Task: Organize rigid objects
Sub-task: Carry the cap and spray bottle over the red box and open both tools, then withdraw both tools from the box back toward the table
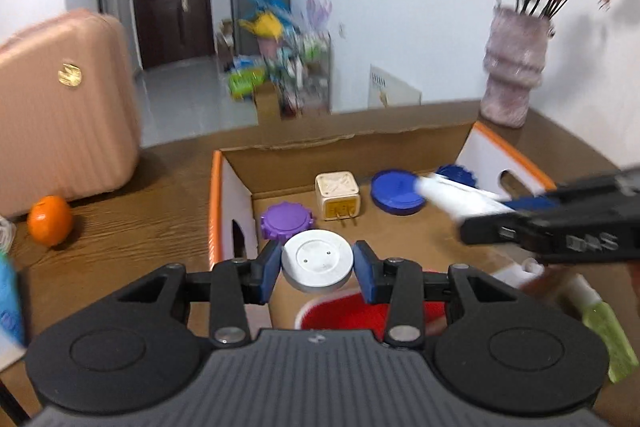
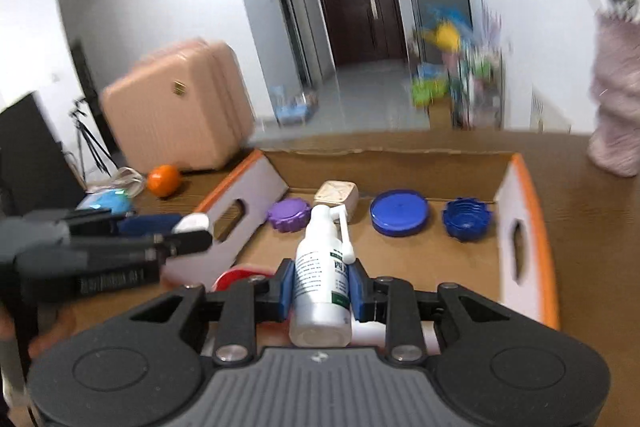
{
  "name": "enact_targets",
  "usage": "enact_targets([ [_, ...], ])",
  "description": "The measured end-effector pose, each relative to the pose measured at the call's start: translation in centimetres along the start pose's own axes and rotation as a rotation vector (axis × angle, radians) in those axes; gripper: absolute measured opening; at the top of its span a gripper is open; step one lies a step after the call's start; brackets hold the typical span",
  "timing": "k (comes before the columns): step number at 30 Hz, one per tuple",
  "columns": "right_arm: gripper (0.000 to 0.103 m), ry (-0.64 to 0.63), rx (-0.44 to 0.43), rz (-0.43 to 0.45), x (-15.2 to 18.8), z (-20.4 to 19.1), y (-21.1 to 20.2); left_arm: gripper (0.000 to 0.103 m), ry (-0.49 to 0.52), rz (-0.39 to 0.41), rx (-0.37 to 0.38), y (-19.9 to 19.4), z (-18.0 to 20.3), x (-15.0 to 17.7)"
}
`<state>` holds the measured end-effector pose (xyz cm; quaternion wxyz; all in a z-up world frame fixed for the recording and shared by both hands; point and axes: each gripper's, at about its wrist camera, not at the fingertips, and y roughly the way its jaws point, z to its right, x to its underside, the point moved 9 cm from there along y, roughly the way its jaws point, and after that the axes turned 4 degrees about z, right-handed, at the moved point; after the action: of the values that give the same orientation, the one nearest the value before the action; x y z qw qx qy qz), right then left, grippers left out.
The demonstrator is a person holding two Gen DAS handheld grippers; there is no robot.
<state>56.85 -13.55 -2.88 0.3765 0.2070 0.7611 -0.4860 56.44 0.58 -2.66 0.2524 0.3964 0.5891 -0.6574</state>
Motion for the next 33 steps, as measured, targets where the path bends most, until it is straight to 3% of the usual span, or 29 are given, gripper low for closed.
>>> enact_targets([
  [3,0.027,0.017,0.052,-0.078,-1.5,0.4,5.1,0.040,-0.001,-0.048,0.006,3.0,-0.8,-0.1],
  [7,0.027,0.074,0.088,-0.182,-1.2,1.5,9.3,0.040,0.022,-0.080,0.007,4.8,-1.4,0.2],
  [12,0.030,0.050,0.063,-0.198,0.0,0.9,10.5,0.043,0.012,-0.078,0.019,5.0,-1.2,1.5],
  [15,0.032,0.029,0.042,-0.158,-0.7,0.3,9.8,0.045,0.004,-0.071,0.007,4.5,-1.4,1.2],
  [20,0.033,-0.002,0.053,-0.099,-2.3,0.2,5.4,0.049,-0.030,-0.007,-0.022,0.6,-2.5,-0.8],
  [26,0.037,-0.070,0.088,0.005,-3.2,-0.3,-3.3,0.062,-0.056,0.119,-0.066,-6.8,-3.0,-2.4],
  [27,0.037,-0.080,0.098,0.026,-3.1,-0.3,-4.9,0.067,-0.059,0.145,-0.069,-8.4,-2.9,-2.3],
  [31,0.052,-0.129,0.146,0.127,-1.5,-0.4,-11.8,0.074,-0.084,0.239,-0.071,-14.5,-1.9,-0.8],
  [33,0.052,-0.161,0.157,0.204,0.4,-1.0,-15.4,0.077,-0.089,0.284,-0.081,-17.0,-1.4,0.8],
])
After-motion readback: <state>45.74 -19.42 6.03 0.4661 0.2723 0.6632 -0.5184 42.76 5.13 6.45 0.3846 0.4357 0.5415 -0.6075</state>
